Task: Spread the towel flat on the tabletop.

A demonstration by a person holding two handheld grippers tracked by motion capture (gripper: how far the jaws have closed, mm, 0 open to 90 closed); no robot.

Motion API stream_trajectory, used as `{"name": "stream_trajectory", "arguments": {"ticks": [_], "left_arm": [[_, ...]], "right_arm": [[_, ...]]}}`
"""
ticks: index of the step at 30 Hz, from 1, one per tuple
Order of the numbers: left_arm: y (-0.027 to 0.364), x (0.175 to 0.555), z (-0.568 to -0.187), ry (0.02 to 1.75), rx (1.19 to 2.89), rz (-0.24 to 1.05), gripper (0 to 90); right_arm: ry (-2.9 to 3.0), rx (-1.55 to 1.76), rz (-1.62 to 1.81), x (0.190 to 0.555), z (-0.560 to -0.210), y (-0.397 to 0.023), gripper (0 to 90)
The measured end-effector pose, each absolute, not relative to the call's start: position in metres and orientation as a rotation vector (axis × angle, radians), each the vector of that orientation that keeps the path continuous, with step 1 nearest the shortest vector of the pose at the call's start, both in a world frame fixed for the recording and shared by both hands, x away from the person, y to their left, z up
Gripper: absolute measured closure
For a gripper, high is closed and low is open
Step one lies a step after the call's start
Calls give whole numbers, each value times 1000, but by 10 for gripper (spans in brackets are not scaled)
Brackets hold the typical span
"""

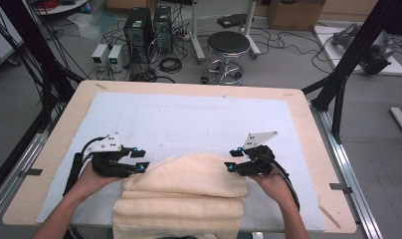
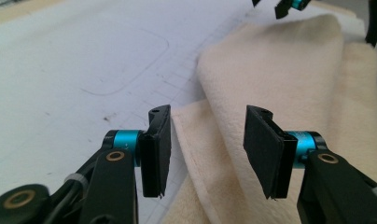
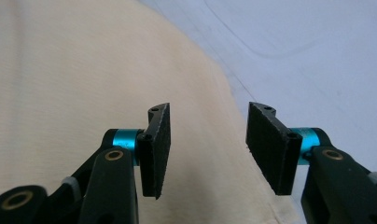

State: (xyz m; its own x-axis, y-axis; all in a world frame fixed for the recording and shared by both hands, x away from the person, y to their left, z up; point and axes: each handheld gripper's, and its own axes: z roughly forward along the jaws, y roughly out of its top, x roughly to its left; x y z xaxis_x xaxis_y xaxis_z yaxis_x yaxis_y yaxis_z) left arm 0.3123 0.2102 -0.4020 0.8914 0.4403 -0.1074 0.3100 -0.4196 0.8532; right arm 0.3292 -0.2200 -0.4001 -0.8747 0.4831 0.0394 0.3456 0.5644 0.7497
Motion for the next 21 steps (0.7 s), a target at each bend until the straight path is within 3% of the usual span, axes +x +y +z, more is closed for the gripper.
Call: {"name": "stream_trajectory", "arguments": {"ticks": [4,6,7,9,10,21], "left_arm": [[194,317,-416,524,2088,67,546],[190,317,-420,497,2118,38,666],[188,316,-422,492,2138,36,714],[188,315,-422,489,2150,52,847],[190,316,-420,493,2145,80,873],[225,330,-384,662,1915,274,895]], "right_arm": [[2673,784,1059,342,-420,-218,508],[2691,797,1027,346,-428,-218,550],[2704,794,1012,347,-431,-218,588],[2696,752,1020,345,-431,-215,766],[2704,735,1024,345,-431,-214,842],[2537,672,1173,355,-394,-206,879]]}}
